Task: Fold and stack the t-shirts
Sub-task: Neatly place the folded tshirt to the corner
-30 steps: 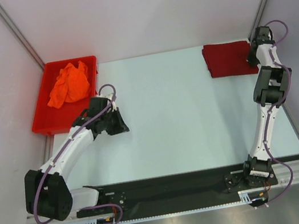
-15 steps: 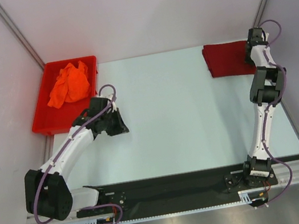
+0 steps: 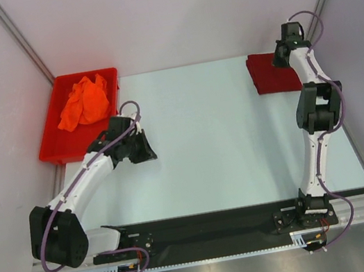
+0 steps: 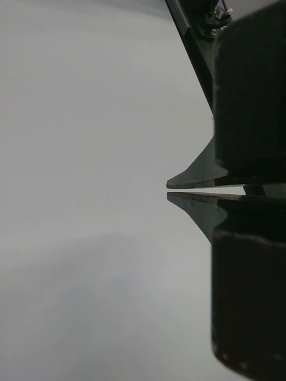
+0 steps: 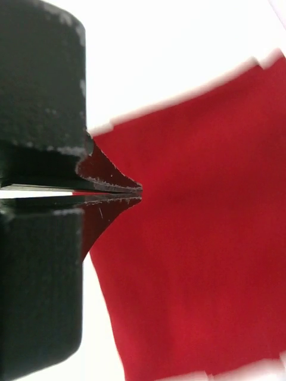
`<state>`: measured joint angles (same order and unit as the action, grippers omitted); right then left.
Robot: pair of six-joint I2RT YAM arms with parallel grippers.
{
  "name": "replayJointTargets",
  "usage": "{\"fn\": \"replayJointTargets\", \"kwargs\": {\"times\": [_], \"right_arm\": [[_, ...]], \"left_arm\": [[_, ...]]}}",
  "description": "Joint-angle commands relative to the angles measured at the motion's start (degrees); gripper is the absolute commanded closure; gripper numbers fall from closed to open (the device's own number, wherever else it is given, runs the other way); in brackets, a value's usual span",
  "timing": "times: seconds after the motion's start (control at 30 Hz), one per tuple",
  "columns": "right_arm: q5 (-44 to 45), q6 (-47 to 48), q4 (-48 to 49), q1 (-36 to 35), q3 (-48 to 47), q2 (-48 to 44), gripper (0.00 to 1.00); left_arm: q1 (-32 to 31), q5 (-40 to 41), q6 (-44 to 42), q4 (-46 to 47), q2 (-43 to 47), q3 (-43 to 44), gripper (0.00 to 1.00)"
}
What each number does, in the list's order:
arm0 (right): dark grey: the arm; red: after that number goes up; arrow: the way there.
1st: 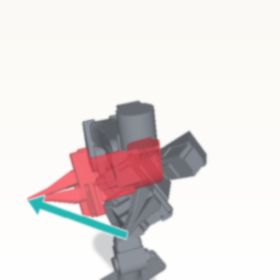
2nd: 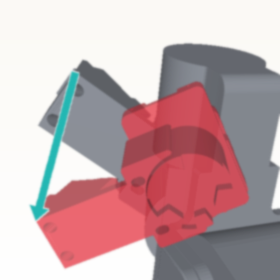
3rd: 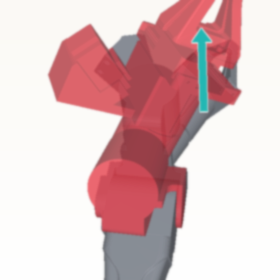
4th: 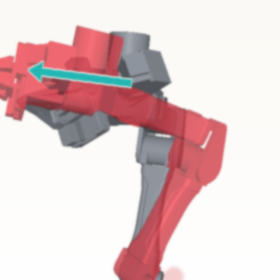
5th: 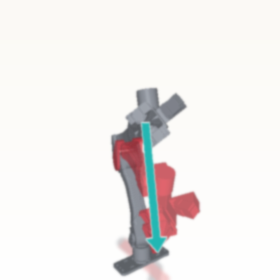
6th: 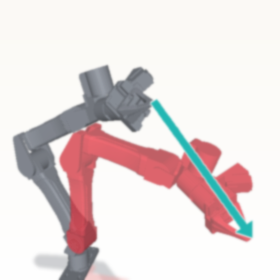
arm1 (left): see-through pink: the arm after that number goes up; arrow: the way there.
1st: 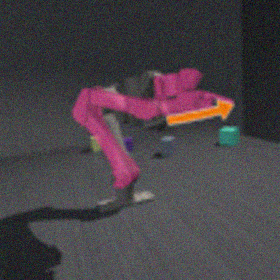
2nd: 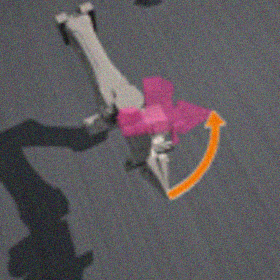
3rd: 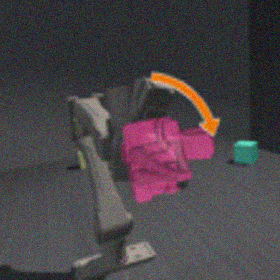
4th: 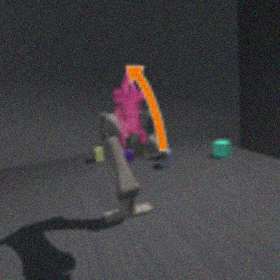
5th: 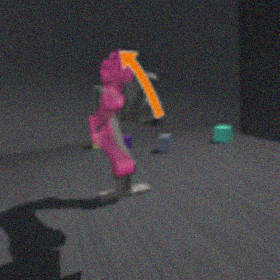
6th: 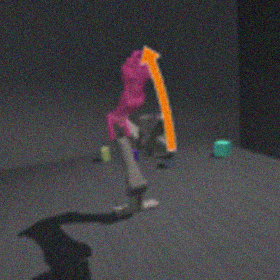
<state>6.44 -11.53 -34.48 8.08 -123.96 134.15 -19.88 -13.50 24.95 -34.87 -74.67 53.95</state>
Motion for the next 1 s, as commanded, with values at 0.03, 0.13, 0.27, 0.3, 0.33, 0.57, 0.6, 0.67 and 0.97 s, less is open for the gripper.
{"fn": "replayJointTargets", "kwargs": {"times": [0.03,0.13,0.27,0.3,0.33,0.57,0.6,0.67,0.97], "right_arm": [[-15.54,-7.44,3.62,0.80,8.62,-3.19,1.00],[-22.66,-9.81,9.41,0.89,13.64,-4.07,1.00],[-29.63,-12.81,14.68,1.24,19.62,-3.45,1.00],[-30.25,-13.25,16.01,1.24,22.77,-3.54,1.00],[-30.60,-13.60,17.41,1.24,24.63,-3.72,1.00],[-31.49,-13.53,18.22,1.07,27.99,-4.41,1.00],[-30.44,-12.91,17.78,0.89,27.64,-5.03,1.00],[-29.91,-12.03,14.54,0.80,24.05,-6.17,1.00],[-16.12,-6.14,-9.98,-3.06,12.31,-14.42,0.97]], "left_arm": [[-0.42,0.40,0.63,-0.19,1.90,3.35,0.91],[-0.42,0.58,0.45,-0.98,1.90,3.88,0.91],[-0.42,0.75,0.54,-1.43,2.25,3.97,0.91],[-0.51,0.84,0.63,-1.77,2.25,4.05,0.91],[-0.60,1.01,0.54,-1.78,2.43,4.05,0.91],[-0.69,2.15,0.27,-3.27,3.22,5.02,0.91],[-0.77,2.51,0.10,-3.53,3.39,5.19,0.91],[-0.69,2.95,-0.08,-4.15,3.74,5.90,0.91],[-1.92,3.12,4.31,-3.27,8.31,3.44,0.90]]}}
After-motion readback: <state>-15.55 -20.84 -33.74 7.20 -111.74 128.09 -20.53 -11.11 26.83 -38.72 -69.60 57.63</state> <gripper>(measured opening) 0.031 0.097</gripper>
